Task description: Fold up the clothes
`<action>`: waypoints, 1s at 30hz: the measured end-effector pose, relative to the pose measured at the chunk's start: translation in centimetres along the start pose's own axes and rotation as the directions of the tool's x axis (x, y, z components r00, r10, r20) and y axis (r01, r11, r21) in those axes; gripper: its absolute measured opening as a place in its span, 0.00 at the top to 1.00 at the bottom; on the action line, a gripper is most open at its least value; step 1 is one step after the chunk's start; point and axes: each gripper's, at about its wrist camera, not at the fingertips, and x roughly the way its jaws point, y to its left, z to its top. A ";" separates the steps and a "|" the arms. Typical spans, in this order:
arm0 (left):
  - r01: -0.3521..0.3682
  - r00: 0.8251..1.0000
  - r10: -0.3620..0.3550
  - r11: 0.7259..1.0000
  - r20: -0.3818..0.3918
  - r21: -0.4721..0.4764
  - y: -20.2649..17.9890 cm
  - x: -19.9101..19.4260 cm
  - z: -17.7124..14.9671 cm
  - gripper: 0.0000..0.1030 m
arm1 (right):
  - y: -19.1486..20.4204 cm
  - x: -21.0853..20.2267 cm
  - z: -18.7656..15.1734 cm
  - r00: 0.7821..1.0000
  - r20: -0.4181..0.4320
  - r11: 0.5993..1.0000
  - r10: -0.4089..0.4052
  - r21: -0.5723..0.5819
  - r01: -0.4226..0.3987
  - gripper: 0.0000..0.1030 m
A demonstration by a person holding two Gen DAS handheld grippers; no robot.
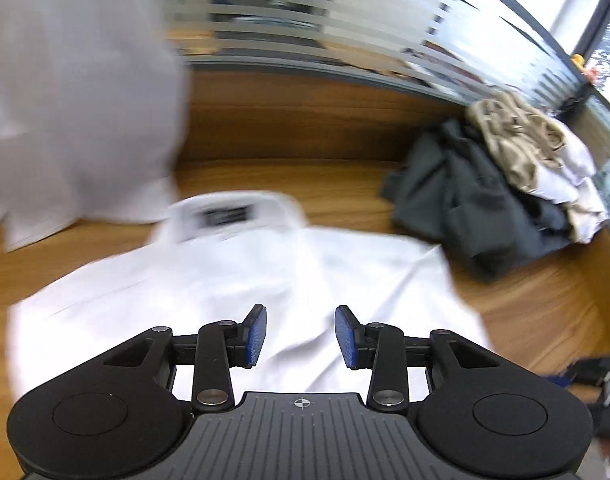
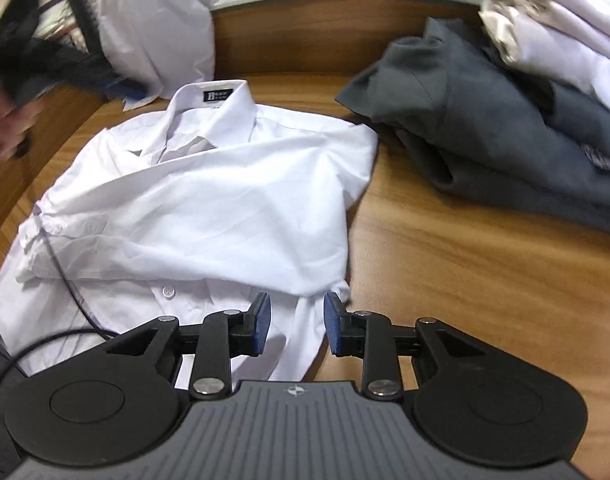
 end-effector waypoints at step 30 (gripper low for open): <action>-0.224 0.947 0.310 0.822 0.081 -0.524 11.9 -7.4 -18.5 0.91 | 5.1 -0.4 -1.6 0.995 -0.102 0.997 0.023 -0.067 -0.030 0.57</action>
